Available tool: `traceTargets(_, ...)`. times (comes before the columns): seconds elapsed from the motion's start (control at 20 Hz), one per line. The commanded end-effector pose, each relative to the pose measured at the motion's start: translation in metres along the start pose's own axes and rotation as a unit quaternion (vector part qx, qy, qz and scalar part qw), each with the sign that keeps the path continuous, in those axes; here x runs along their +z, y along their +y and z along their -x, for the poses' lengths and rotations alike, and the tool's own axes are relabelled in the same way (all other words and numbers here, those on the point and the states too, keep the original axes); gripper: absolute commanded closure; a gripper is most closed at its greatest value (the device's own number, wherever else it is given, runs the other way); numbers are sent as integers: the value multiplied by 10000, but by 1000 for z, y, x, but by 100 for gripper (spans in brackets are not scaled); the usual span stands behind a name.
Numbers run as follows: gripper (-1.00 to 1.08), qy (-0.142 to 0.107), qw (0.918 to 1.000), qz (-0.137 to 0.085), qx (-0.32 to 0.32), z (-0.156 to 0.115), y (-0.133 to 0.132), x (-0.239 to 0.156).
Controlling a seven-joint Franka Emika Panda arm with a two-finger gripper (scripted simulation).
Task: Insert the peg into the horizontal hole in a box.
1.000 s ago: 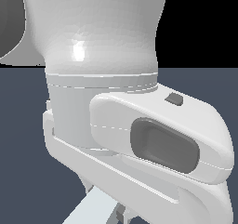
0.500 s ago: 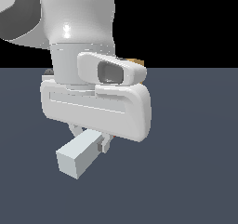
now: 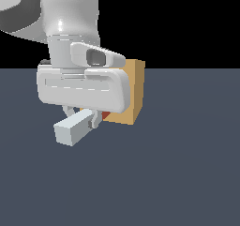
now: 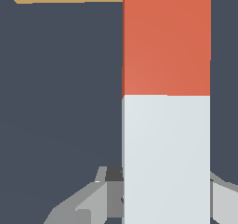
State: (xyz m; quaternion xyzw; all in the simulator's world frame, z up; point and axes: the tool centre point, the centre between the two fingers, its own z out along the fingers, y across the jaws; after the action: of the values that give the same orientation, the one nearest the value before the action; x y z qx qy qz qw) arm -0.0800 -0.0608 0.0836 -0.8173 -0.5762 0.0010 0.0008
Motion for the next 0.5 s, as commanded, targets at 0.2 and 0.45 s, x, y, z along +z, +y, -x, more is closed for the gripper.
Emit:
traceTargets(0.2,108,3,10000,13,-79,-7,-8,-5)
traceTargets(0.45,108,3,10000,11,-85,-7,-8,-5)
